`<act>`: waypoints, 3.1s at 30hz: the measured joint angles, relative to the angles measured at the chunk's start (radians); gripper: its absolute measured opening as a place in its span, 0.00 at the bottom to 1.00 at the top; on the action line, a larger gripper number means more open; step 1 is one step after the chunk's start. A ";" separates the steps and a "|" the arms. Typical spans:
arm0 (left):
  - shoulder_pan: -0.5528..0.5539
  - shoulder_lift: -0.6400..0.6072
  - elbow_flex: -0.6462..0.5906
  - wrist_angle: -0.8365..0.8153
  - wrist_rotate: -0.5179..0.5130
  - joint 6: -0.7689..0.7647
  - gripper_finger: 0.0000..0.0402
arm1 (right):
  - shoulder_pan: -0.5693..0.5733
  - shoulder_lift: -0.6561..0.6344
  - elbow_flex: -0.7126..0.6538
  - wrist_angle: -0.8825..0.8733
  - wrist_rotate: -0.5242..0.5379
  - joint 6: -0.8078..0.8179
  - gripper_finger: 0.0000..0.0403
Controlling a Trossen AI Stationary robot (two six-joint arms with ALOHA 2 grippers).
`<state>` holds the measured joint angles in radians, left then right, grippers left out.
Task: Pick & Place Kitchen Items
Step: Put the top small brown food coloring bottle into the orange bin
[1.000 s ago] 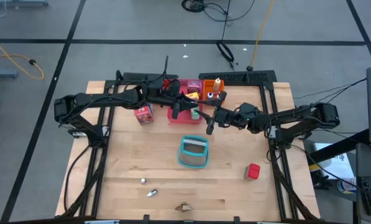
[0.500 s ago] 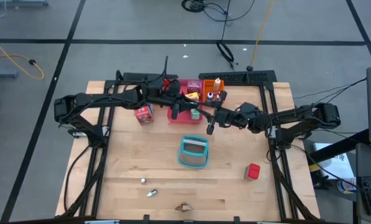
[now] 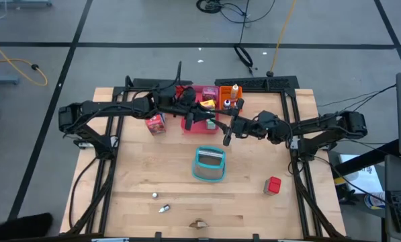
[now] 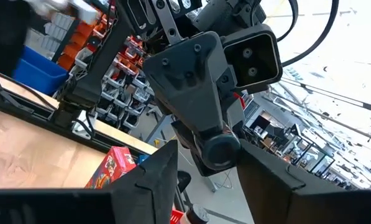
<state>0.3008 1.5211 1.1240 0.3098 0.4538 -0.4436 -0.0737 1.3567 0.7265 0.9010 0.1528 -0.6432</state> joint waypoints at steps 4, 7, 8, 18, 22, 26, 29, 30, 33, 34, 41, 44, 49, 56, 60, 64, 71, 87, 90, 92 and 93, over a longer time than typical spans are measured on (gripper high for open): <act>0.000 0.000 0.001 -0.004 -0.001 0.007 0.16 | 0.003 0.000 0.000 0.006 0.001 -0.003 0.38; 0.000 -0.002 0.002 -0.025 -0.005 0.020 0.16 | 0.003 0.000 -0.001 0.007 0.001 -0.004 0.37; 0.001 -0.002 0.002 -0.033 -0.006 0.020 0.16 | 0.003 0.000 -0.001 0.007 0.001 -0.004 0.37; -0.001 -0.002 0.003 -0.043 -0.012 0.019 0.16 | 0.004 0.000 -0.001 0.015 0.001 -0.005 0.37; -0.008 -0.002 0.003 -0.035 -0.012 0.017 0.16 | 0.004 0.000 -0.001 0.014 0.003 -0.005 0.33; -0.014 -0.002 0.003 -0.021 -0.010 0.017 0.16 | 0.004 0.000 -0.001 0.018 0.005 0.007 0.26; -0.012 -0.002 0.003 -0.036 -0.008 0.018 0.16 | 0.004 0.000 -0.001 0.013 0.005 0.003 0.19; -0.010 -0.002 0.003 -0.041 -0.007 0.018 0.16 | 0.004 0.000 -0.001 0.011 0.004 0.002 0.17; -0.006 -0.002 0.003 -0.048 -0.005 0.016 0.16 | 0.003 0.000 -0.001 0.009 0.004 0.002 0.16; -0.005 -0.002 0.003 -0.048 -0.005 0.016 0.16 | 0.003 0.000 -0.001 0.009 0.005 0.002 0.16; -0.004 -0.002 0.003 -0.044 -0.007 0.034 0.16 | 0.004 0.000 -0.001 0.010 0.039 0.021 0.17; -0.003 -0.002 0.003 -0.044 -0.009 0.035 0.16 | 0.004 0.000 -0.001 0.011 0.042 0.022 0.15; -0.003 -0.002 0.002 -0.044 -0.010 0.039 0.16 | 0.004 0.000 -0.001 0.012 0.031 0.026 0.15; 0.004 -0.009 0.002 -0.049 -0.011 0.055 0.22 | 0.004 0.000 0.000 0.015 0.056 0.036 0.15; 0.009 -0.015 0.001 -0.055 -0.018 0.076 0.31 | 0.003 0.000 0.000 0.027 0.066 0.037 0.14; 0.020 -0.024 0.001 -0.090 0.009 0.085 0.38 | 0.003 -0.001 0.000 0.024 0.099 0.034 0.14; 0.084 -0.113 0.000 -0.216 0.007 0.157 0.43 | -0.006 -0.001 -0.001 -0.017 0.166 0.028 0.14; 0.102 -0.161 0.001 -0.464 -0.142 0.214 0.44 | -0.185 -0.002 -0.001 -0.313 0.452 0.202 0.14; 0.089 -0.162 0.001 -0.464 -0.173 0.225 0.44 | -0.240 -0.002 -0.001 -0.378 0.450 0.294 0.14; 0.081 -0.162 0.001 -0.465 -0.197 0.238 0.44 | -0.276 -0.002 -0.001 -0.420 0.447 0.356 0.14; 0.077 -0.161 0.001 -0.466 -0.204 0.240 0.44 | -0.295 -0.002 -0.001 -0.443 0.440 0.385 0.14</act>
<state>0.3777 1.3600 1.1248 -0.1560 0.2495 -0.2031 -0.3683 1.3552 0.7258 0.4584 0.5930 -0.2577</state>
